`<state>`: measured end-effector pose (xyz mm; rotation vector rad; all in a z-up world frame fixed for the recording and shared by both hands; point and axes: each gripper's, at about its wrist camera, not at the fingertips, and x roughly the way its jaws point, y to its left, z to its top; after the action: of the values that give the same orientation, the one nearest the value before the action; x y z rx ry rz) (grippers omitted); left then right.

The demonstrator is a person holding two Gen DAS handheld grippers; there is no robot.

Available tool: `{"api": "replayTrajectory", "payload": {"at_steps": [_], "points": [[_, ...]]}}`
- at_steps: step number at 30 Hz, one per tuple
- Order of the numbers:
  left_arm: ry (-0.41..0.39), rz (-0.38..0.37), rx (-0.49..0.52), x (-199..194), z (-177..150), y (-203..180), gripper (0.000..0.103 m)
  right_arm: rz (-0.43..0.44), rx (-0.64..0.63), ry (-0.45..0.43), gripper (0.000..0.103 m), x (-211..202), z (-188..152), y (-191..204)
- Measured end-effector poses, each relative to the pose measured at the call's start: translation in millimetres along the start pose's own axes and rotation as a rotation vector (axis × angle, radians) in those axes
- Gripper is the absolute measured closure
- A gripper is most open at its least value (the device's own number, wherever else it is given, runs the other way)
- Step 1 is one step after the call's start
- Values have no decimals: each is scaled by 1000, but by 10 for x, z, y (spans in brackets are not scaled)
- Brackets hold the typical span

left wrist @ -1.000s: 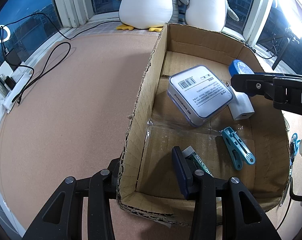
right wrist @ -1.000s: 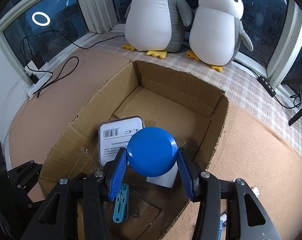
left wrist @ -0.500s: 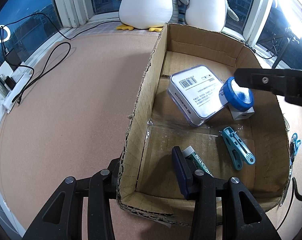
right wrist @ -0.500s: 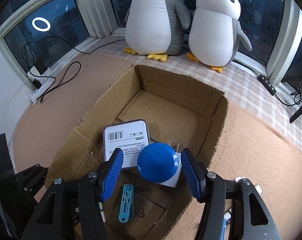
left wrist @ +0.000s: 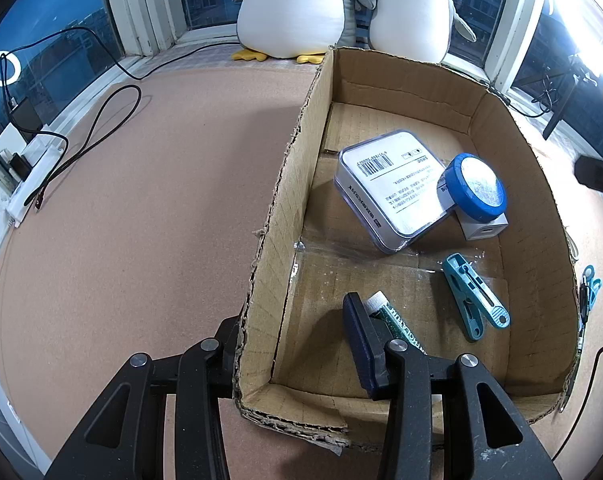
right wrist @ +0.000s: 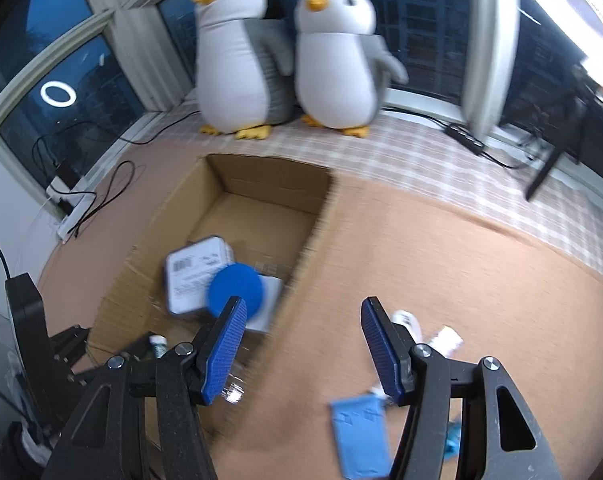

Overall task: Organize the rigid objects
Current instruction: 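Carry the blue disc with the right tool into the box and release, then reach the right tool to the white USB cable and grasp it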

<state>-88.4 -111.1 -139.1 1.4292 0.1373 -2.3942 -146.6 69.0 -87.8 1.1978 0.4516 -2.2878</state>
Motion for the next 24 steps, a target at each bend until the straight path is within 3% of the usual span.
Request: {"api": "replayTrajectory", "payload": {"at_steps": [8,14,24], "points": [[0,0,1,0,-2,4,58,-2,105,51,47,51,-40,-519],[0,-1,0,-6,-6,6,58,-8,130,107,49,201,-33,-595],[0,-2,-1,-11,-6,6,58,-57,41,182,64,425,-14,-515]]}}
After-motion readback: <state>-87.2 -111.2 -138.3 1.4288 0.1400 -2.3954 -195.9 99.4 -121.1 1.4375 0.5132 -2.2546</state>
